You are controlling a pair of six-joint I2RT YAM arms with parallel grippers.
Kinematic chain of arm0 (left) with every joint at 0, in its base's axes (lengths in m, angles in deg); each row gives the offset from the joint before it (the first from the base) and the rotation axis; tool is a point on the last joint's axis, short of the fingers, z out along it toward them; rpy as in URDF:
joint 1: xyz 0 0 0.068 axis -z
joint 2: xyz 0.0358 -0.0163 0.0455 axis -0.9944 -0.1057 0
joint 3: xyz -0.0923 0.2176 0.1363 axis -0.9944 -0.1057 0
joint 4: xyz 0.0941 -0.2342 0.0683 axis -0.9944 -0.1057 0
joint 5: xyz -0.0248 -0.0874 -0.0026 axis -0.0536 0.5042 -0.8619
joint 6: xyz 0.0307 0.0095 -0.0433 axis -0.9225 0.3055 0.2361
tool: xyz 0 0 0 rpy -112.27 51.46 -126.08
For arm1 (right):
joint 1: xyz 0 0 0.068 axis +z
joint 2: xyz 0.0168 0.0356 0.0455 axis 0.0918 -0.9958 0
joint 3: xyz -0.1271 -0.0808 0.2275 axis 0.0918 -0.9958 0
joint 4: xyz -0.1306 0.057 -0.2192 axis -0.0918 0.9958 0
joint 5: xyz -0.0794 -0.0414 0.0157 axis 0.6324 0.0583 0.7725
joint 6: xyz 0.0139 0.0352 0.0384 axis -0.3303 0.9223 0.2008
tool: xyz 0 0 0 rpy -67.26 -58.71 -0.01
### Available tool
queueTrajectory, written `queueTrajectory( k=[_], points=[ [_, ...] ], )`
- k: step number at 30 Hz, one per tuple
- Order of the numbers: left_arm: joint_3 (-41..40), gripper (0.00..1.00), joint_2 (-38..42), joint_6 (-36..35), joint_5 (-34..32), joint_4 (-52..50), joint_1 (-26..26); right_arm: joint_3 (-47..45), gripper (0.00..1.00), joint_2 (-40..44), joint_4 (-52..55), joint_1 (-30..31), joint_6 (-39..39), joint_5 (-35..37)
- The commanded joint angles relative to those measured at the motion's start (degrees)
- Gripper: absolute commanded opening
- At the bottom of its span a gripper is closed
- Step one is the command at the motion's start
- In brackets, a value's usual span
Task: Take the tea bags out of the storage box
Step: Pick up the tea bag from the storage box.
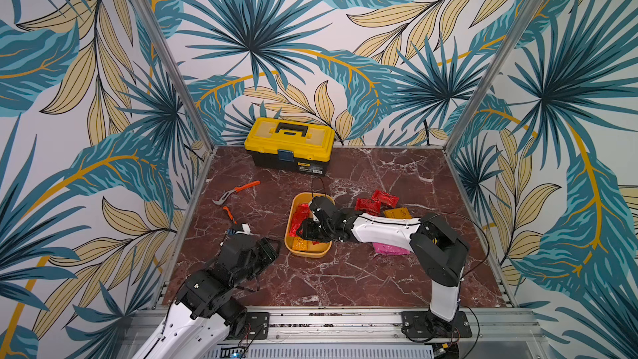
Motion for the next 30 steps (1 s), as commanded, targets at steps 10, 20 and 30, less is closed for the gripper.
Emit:
queueTrajectory(
  k=[10,20,30],
  points=[
    [-1.72,0.59,0.50,0.20,0.41,0.06,-0.44,2.83,0.40,-2.47,-1.45,0.39,-0.29,-0.60],
    [-2.43,0.59,0.74,0.72,0.82,0.18,-0.44,6.07,0.21,-4.48,-1.62,0.40,0.20,-0.84],
    [-1.98,0.59,1.37,1.12,0.07,0.24,-0.44,6.23,0.00,-1.31,1.00,0.37,-0.75,-1.27]
  ],
)
